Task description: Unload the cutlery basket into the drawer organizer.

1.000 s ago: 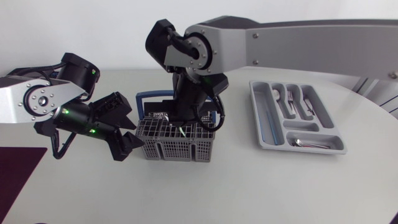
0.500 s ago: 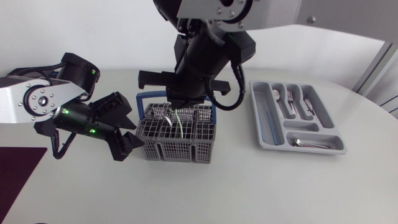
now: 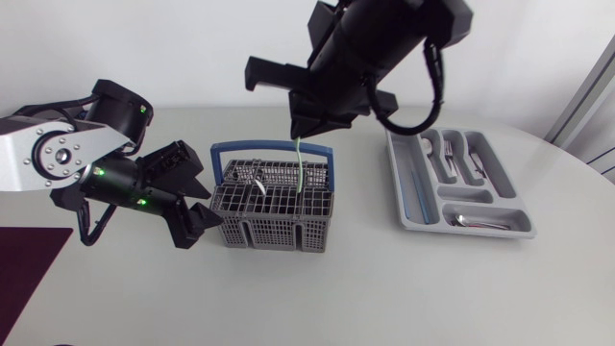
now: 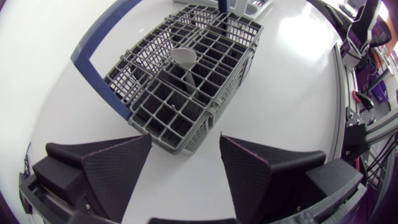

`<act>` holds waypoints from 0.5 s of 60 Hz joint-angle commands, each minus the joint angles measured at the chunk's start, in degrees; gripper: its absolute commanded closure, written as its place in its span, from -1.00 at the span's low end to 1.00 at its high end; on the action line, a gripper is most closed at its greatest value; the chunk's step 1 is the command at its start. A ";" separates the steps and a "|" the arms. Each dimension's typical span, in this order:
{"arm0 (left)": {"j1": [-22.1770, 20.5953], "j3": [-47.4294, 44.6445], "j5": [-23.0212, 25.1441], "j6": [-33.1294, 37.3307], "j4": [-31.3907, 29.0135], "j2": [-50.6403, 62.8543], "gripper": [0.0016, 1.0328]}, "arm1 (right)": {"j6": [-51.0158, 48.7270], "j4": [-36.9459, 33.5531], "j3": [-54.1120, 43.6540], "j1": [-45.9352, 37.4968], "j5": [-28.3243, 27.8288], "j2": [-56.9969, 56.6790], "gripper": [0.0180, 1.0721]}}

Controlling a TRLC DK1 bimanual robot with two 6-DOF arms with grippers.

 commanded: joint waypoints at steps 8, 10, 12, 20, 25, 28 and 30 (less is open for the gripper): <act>-0.84 0.13 0.28 0.03 -0.16 -1.12 -0.81 | -2.65 -3.93 -1.71 -4.55 1.53 -5.40 0.88; -1.01 0.04 0.28 -0.06 -0.16 -1.12 -0.81 | -3.35 -3.93 -3.03 -5.60 2.50 -6.54 0.88; -1.28 0.04 0.28 -0.06 -0.16 -1.03 -0.81 | -3.88 -3.84 -4.26 -6.75 2.76 -7.33 0.88; -2.15 0.13 0.28 -0.32 -0.07 -0.86 -0.81 | -6.08 -3.31 -10.68 -12.02 3.82 -11.02 0.88; -2.51 0.22 0.28 -0.68 0.11 -0.77 -0.81 | -7.40 -2.17 -15.33 -15.45 4.35 -13.31 0.88; -2.59 0.22 0.28 -0.76 0.20 -0.68 -0.81 | -8.27 -1.47 -17.97 -17.12 4.61 -14.45 0.88; -2.68 0.22 0.28 -0.85 0.37 -0.68 -0.81 | -8.80 -0.76 -19.82 -18.17 4.78 -15.24 0.88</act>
